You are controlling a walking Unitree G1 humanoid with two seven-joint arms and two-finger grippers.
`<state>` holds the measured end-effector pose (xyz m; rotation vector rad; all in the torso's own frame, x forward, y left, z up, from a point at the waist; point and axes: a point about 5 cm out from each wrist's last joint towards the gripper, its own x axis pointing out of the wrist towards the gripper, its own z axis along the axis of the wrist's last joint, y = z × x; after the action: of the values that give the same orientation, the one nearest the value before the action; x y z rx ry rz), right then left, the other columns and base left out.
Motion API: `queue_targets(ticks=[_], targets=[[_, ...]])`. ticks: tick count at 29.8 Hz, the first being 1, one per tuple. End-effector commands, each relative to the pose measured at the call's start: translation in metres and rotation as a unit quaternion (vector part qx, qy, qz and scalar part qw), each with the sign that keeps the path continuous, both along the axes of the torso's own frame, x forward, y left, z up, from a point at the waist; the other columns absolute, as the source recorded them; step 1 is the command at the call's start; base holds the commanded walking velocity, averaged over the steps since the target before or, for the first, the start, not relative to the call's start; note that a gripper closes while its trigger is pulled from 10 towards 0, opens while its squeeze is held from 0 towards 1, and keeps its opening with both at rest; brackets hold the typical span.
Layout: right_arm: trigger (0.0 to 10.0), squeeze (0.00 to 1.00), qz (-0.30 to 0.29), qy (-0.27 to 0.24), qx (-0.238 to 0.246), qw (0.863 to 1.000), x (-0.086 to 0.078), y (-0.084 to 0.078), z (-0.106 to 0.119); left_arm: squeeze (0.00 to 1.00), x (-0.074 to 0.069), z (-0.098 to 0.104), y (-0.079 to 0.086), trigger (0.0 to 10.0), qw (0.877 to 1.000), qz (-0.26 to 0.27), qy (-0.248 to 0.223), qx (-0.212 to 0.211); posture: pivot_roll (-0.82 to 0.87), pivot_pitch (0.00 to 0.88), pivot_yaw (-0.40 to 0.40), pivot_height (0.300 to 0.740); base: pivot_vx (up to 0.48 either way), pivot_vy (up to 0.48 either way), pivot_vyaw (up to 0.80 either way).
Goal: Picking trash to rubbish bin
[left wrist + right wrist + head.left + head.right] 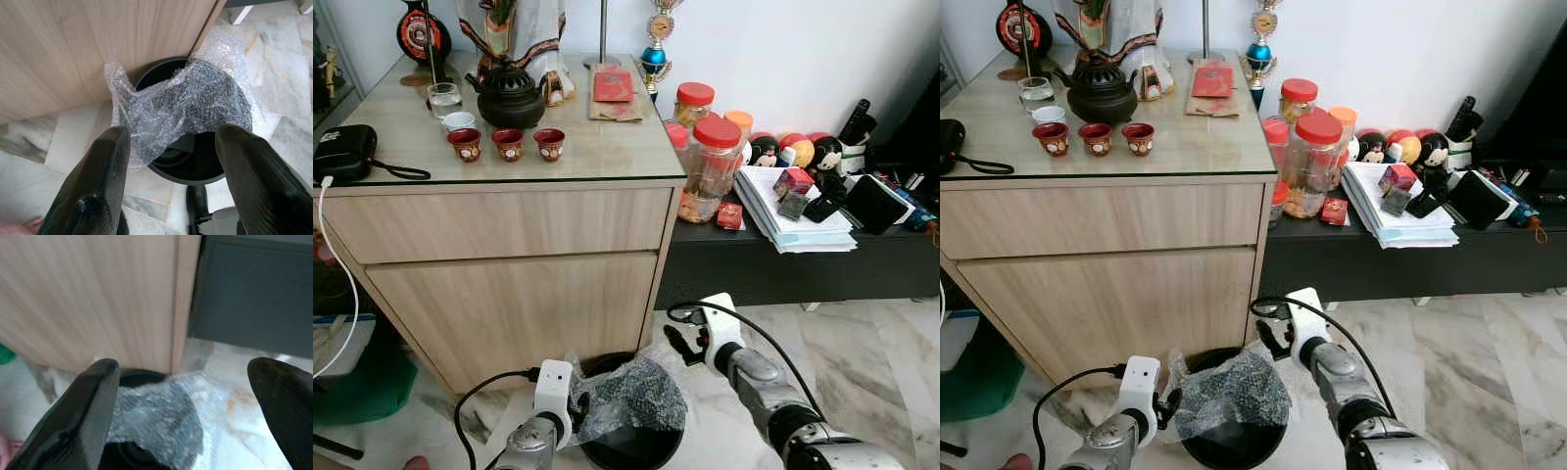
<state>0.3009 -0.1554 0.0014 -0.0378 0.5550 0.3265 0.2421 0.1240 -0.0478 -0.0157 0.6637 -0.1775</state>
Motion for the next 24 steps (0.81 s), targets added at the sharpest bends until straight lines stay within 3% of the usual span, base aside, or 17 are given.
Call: queue_targets(ticks=[1,3,8,11,14,18,24], targets=[[10.0,0.00,-0.021,0.008,-0.001,1.000,-0.002,-0.009,-0.002,0.00,-0.004,-0.003,-0.001,10.0,1.000,-0.004,0.011,0.002,0.03,0.023,-0.123,0.740,0.000,0.000,0.00],[10.0,0.00,-0.051,0.029,-0.018,0.998,-0.013,-0.025,-0.012,0.00,-0.011,-0.008,0.005,10.0,1.000,0.007,0.022,0.012,0.03,0.023,-0.123,0.740,0.000,0.000,0.00],[10.0,0.00,-0.090,0.062,-0.024,0.994,-0.031,-0.040,-0.026,0.00,-0.021,-0.015,0.016,10.0,0.998,0.039,0.031,0.026,0.03,0.019,-0.120,0.740,0.000,0.000,0.00],[10.0,0.00,-0.120,0.102,-0.035,0.987,-0.055,-0.053,-0.043,0.00,-0.040,-0.026,0.035,10.0,0.993,0.092,0.060,0.035,0.03,0.018,-0.117,0.740,0.000,0.000,0.00],[10.0,0.00,-0.131,0.122,-0.037,0.983,-0.068,-0.057,-0.052,0.00,-0.053,-0.032,0.042,10.0,0.990,0.113,0.079,0.036,0.03,0.017,-0.114,0.740,0.000,0.000,0.00],[10.0,0.00,-0.168,0.163,-0.048,0.971,-0.095,-0.066,-0.067,0.00,-0.079,-0.044,0.050,10.0,0.982,0.133,0.127,0.045,0.02,0.007,-0.107,0.740,0.000,0.000,0.00],[10.0,0.00,-0.188,0.180,-0.035,0.965,-0.106,-0.068,-0.073,0.00,-0.087,-0.047,0.050,10.0,0.980,0.137,0.134,0.046,0.03,0.000,-0.104,0.740,0.000,0.000,0.00]])
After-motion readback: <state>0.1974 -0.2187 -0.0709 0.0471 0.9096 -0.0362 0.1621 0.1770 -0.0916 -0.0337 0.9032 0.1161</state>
